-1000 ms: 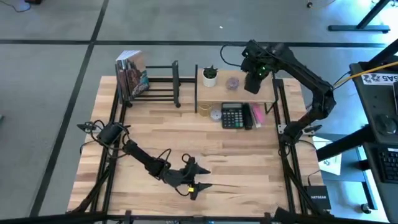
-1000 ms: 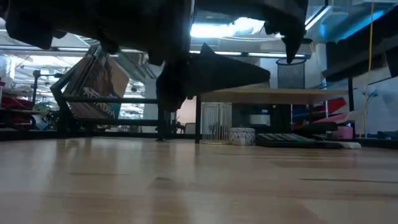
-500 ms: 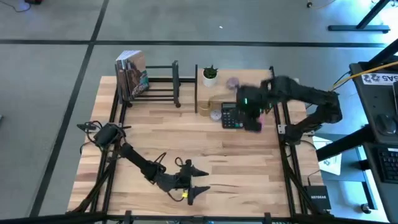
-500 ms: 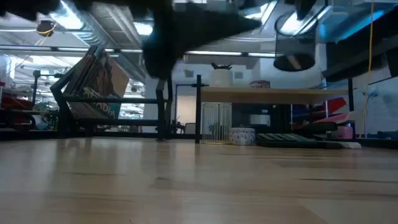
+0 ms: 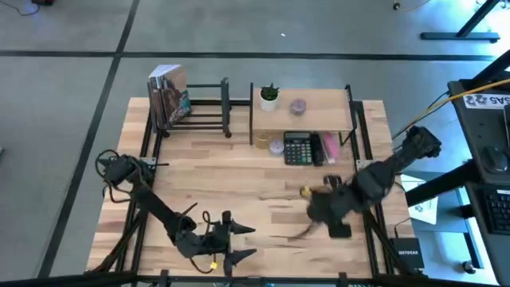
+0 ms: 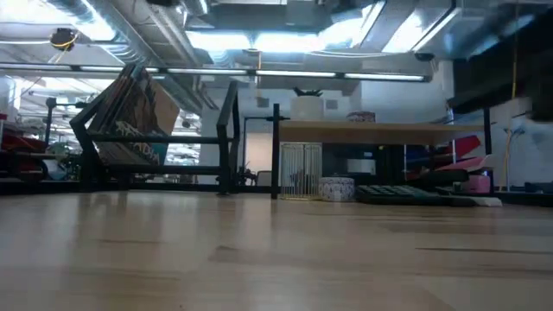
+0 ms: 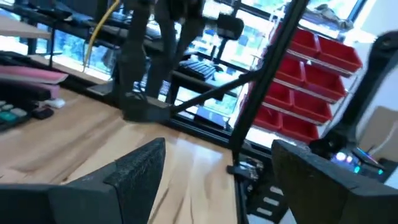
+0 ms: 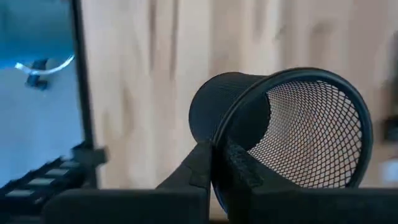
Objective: Stock shelves
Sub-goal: Remove the black pen holder from the shelf, then remove the gold pen holder from under the shelf
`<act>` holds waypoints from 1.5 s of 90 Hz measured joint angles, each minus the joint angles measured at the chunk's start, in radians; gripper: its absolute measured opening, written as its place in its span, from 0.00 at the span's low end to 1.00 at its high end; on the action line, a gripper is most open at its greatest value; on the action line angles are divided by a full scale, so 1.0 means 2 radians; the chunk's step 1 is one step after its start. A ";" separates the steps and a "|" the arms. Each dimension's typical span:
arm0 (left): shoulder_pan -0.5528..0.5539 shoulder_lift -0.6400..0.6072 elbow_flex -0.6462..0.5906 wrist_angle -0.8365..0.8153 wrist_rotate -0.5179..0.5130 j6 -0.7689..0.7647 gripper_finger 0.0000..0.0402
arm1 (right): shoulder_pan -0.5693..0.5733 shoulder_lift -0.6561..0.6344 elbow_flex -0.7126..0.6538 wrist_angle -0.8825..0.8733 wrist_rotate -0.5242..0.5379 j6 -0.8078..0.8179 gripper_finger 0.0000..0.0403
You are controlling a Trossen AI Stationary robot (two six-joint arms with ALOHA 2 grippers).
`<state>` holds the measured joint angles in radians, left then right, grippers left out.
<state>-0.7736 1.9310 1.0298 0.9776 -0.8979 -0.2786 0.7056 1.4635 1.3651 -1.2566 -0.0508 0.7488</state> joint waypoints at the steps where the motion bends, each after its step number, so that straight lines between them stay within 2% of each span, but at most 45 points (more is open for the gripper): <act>1: 0.000 0.000 0.000 0.000 -0.001 0.000 0.69 | 0.006 0.000 -0.006 0.008 -0.001 0.007 0.00; 17: 0.000 0.000 0.000 -0.006 -0.008 -0.009 0.69 | 0.086 0.000 -0.097 0.154 -0.016 0.112 0.00; 32: -0.001 0.000 0.000 -0.013 -0.008 -0.017 0.69 | 0.131 0.003 -0.158 0.253 -0.021 0.191 0.00; 49: 0.000 0.000 0.000 -0.013 -0.008 -0.023 0.69 | 0.162 0.013 -0.156 0.236 0.020 0.215 0.00; 64: -0.002 0.000 0.000 -0.018 -0.008 -0.032 0.69 | 0.167 0.013 -0.142 0.193 0.025 0.237 0.00; 72: -0.002 0.000 0.000 -0.021 -0.008 -0.032 0.69 | 0.167 0.014 -0.142 0.180 0.027 0.254 0.04; 92: -0.002 0.000 0.000 -0.025 -0.008 -0.036 0.69 | 0.167 0.014 -0.142 0.184 0.019 0.228 0.29; 105: -0.002 0.000 0.000 -0.028 -0.008 -0.036 0.69 | 0.145 0.014 -0.141 0.188 0.009 0.205 0.42; 124: -0.002 0.000 0.000 -0.028 -0.008 -0.041 0.69 | 0.092 0.014 -0.106 0.172 -0.059 0.178 0.45; 130: -0.002 0.000 0.000 -0.028 -0.008 -0.042 0.69 | 0.076 0.014 -0.089 0.172 -0.052 0.146 0.43; 135: -0.002 0.000 0.000 -0.028 -0.008 -0.042 0.69 | 0.066 0.014 -0.076 0.174 -0.018 0.100 0.42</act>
<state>-0.7769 1.9316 1.0298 0.9215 -0.9134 -0.3630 0.8378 1.4914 1.2130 -0.9092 -0.0873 0.9478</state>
